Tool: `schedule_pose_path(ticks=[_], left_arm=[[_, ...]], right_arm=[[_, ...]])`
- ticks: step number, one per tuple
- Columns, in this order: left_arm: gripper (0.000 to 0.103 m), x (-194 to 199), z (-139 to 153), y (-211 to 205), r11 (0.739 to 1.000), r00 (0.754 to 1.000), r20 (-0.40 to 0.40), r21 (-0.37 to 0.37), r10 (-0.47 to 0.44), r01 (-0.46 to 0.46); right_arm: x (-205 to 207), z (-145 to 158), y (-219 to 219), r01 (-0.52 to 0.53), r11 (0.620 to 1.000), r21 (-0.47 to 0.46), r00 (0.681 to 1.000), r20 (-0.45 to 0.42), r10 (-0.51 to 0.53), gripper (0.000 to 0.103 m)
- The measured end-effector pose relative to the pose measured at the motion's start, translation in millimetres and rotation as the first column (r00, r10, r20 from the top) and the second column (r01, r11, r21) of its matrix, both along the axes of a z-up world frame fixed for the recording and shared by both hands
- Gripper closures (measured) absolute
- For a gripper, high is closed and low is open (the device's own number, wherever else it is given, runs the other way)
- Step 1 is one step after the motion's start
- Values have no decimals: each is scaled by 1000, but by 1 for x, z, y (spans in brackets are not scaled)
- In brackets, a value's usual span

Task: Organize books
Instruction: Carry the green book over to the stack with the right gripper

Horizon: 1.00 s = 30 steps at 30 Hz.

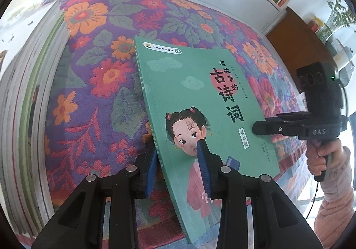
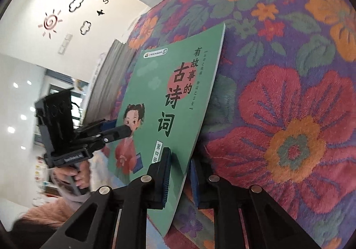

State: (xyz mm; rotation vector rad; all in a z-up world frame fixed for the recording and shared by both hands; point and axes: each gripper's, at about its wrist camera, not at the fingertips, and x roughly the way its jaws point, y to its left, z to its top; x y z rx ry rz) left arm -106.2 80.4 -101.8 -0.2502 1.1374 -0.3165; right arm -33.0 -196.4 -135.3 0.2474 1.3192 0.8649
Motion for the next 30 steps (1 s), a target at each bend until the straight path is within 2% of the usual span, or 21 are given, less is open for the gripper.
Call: schedule_pose_path(ticks=[5, 7, 11, 21, 30], left_arm=[[71, 0, 5, -5, 999, 1000, -19, 46, -2, 3], [71, -2, 7, -9, 997, 1000, -14, 76, -17, 18], [72, -5, 9, -11, 996, 999, -19, 82, -36, 37], [72, -17, 19, -16, 996, 999, -5, 78, -47, 48], [72, -33, 36, -18, 997, 998, 28, 65, -54, 52]], right_arm=[[-9, 13, 16, -7, 994, -106, 996, 90, 17, 84], [-9, 14, 17, -6, 994, -108, 995, 97, 17, 84], [-13, 16, 16, -12, 993, -119, 992, 124, 27, 84], [-35, 35, 24, -41, 988, -148, 975, 212, 72, 85], [-60, 57, 27, -53, 988, -144, 945, 311, 96, 85]])
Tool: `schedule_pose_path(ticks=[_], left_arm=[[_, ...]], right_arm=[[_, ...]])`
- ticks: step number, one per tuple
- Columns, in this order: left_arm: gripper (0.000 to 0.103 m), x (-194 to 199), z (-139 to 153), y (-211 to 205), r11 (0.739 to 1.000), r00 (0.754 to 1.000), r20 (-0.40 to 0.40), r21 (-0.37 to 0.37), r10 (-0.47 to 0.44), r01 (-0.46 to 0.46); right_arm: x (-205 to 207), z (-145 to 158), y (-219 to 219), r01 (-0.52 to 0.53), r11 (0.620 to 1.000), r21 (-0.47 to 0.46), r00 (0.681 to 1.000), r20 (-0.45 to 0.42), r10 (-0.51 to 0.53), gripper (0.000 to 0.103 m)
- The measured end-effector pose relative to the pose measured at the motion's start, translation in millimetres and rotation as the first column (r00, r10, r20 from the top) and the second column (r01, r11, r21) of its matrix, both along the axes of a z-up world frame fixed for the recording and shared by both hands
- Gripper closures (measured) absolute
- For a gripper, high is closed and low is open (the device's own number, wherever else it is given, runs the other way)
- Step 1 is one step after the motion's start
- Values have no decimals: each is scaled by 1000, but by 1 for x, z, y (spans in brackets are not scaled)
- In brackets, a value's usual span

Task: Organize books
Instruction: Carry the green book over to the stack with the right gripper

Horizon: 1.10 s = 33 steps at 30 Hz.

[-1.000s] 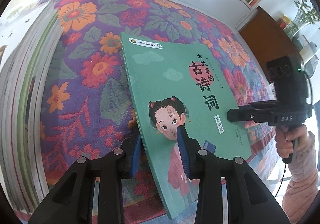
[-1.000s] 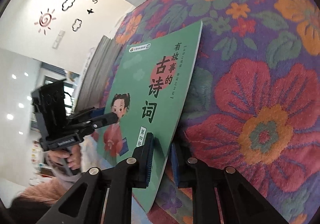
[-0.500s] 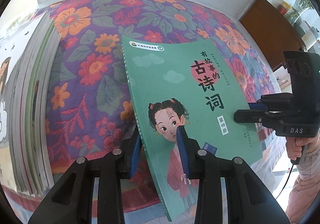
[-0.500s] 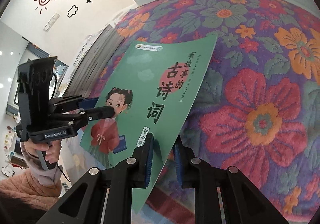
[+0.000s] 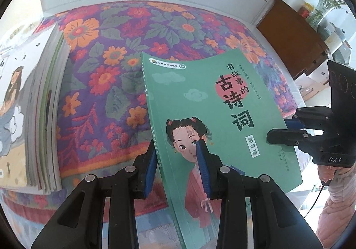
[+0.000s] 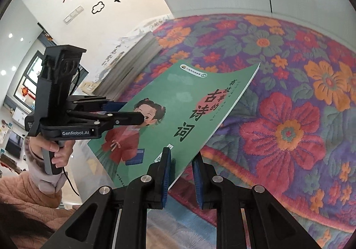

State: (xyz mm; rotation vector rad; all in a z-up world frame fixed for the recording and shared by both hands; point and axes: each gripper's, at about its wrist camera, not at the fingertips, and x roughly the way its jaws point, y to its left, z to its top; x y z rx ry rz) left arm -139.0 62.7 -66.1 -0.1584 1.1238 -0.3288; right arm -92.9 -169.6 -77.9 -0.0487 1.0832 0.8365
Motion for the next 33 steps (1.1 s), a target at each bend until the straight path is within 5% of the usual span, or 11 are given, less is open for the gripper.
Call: schedule_pose_path(ticks=[9, 20, 27, 33], left_arm=[[72, -10, 29, 4, 1000, 999, 53, 2, -8, 8], [72, -3, 97, 38, 1000, 983, 182, -11, 10, -8], [72, 0, 141, 95, 998, 962, 268, 6, 57, -61], [72, 0, 148, 154, 988, 947, 290, 38, 135, -153]], right_arm=[[-19, 24, 1, -6, 1000, -1, 998, 69, 6, 85], [-17, 88, 27, -10, 1000, 19, 985, 175, 6, 85], [7, 127, 79, -49, 996, 69, 981, 190, 36, 85], [25, 128, 149, -119, 990, 70, 976, 194, 103, 85]])
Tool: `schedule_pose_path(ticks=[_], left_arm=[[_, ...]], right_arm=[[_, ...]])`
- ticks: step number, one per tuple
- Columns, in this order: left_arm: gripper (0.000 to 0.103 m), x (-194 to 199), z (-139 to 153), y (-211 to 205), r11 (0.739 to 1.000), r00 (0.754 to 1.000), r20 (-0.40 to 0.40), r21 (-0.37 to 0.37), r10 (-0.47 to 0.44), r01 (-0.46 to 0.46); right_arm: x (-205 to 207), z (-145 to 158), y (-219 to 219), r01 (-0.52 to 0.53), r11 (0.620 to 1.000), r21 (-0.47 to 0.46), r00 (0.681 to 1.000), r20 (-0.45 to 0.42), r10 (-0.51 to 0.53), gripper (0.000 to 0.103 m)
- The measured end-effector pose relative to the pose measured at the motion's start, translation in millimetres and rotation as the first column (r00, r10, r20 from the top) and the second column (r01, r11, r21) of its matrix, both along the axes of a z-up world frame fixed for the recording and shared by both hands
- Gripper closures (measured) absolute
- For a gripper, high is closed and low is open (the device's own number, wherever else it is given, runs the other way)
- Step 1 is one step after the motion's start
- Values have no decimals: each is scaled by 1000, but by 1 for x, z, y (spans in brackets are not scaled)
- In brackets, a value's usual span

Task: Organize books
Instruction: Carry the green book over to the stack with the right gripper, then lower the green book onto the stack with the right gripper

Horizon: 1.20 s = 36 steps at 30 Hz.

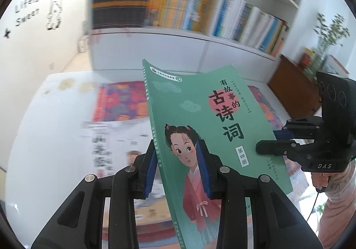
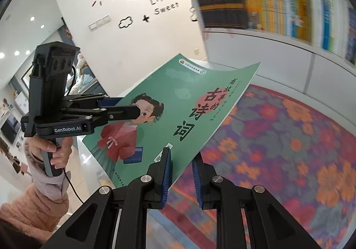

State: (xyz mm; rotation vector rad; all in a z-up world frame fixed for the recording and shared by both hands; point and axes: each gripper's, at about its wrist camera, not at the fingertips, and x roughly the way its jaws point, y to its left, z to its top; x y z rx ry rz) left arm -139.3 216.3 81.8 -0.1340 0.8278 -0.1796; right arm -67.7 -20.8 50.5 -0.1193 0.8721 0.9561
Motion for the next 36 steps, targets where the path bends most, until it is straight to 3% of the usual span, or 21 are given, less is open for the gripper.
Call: schedule_pose_path(ticks=[9, 20, 26, 36], left_arm=[[72, 4, -42, 77, 994, 992, -71, -44, 100, -103], [72, 22, -105, 109, 988, 979, -171, -90, 109, -125], [72, 23, -121, 107, 990, 974, -183, -32, 129, -137], [69, 24, -120, 93, 984, 972, -172, 97, 162, -147]], right_arm=[[23, -36, 89, -90, 996, -16, 994, -60, 89, 85], [42, -88, 127, -86, 995, -59, 988, -137, 78, 85], [41, -105, 133, -80, 993, -81, 986, -150, 68, 85], [35, -116, 129, -68, 994, -86, 981, -186, 51, 83]])
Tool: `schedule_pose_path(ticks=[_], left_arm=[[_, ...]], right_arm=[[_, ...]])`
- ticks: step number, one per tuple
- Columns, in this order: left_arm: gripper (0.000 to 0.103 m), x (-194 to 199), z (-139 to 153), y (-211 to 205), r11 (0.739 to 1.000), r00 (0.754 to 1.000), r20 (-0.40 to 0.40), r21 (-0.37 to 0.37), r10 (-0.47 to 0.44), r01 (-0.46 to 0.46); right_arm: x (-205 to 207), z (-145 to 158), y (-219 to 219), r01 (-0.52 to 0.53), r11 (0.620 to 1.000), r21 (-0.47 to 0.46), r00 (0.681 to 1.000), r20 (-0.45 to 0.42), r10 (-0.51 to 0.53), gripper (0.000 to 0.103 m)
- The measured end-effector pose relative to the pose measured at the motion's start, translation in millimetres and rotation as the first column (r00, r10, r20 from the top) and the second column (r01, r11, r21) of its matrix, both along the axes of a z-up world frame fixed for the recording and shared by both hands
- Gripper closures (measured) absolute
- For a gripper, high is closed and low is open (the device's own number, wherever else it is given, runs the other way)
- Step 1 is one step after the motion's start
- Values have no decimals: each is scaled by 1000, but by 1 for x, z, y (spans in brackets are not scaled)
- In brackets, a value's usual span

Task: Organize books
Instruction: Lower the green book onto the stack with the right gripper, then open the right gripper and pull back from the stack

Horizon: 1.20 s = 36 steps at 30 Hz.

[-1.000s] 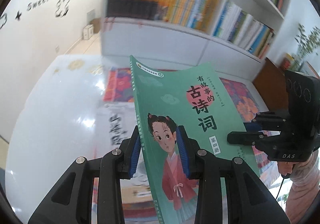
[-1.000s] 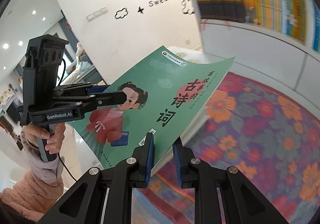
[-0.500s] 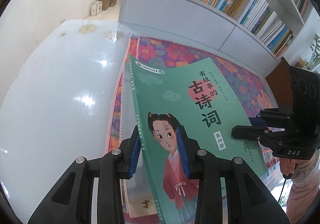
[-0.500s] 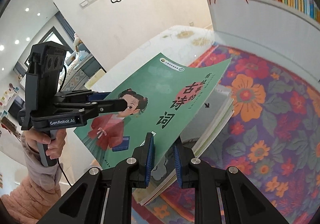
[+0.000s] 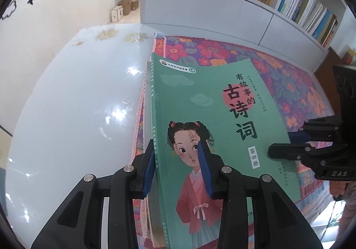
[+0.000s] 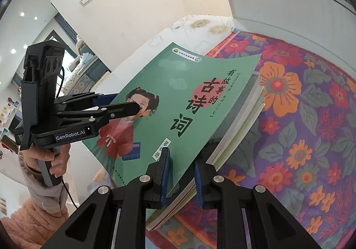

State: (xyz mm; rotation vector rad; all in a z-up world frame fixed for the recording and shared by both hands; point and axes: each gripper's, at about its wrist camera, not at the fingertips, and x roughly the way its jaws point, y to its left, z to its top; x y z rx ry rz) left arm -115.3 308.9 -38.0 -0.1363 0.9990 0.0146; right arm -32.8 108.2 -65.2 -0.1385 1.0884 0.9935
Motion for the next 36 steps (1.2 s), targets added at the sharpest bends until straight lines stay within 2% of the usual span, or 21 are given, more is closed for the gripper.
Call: schedule_pose_path(ticks=[5, 11, 15, 18, 21, 26, 27, 28, 30, 31, 32, 34, 35, 36], left_arm=[[66, 0, 0, -3, 999, 1000, -9, 36, 13, -13], [64, 1, 1, -7, 991, 999, -17, 125, 42, -40], [63, 3, 1, -8, 988, 998, -16, 140, 60, -57], [63, 2, 0, -5, 989, 997, -6, 123, 82, -80], [62, -2, -1, -1, 990, 995, 16, 94, 102, -103], [59, -3, -4, 3, 992, 993, 3, 57, 116, -116], [54, -3, -4, 4, 991, 993, 2, 57, 119, -119], [42, -3, -5, 6, 990, 991, -1, 62, 131, -130], [25, -4, -4, 11, 983, 986, 3, 72, 167, -166], [25, -5, -4, 12, 982, 984, 11, 72, 176, -176], [25, -5, -4, 14, 981, 983, 11, 69, 183, -183], [23, -6, -4, 19, 978, 980, -3, 66, 200, -200], [23, -7, -4, 21, 976, 978, -11, 66, 210, -209], [22, -7, -4, 22, 975, 976, -16, 65, 216, -214]], right_arm=[[0, 0, 0, 14, 1000, -6, 1000, 0, -14, 83], [-4, -1, 2, 34, 999, -7, 999, 22, -33, 80], [-11, -1, 2, 31, 999, -10, 997, 76, -30, 79], [-14, -3, 0, 32, 999, 9, 995, 97, -33, 78], [-14, -5, -5, 44, 998, 41, 996, 77, -48, 76], [-14, -6, -5, 49, 998, 50, 996, 67, -52, 71], [-14, -6, -4, 47, 998, 49, 996, 70, -51, 69], [-16, -5, -3, 46, 998, 46, 996, 75, -50, 68], [-18, -5, 1, 34, 998, 45, 996, 78, -38, 58], [-19, -4, 4, 26, 999, 42, 997, 76, -30, 55], [-19, -3, 6, 23, 999, 40, 997, 73, -26, 46], [-20, -3, 12, 36, 999, -1, 997, 73, -36, 22], [-18, -7, 15, 55, 998, -44, 996, 70, -52, 5], [-16, -12, 18, 70, 994, -82, 996, 57, -65, 4]])
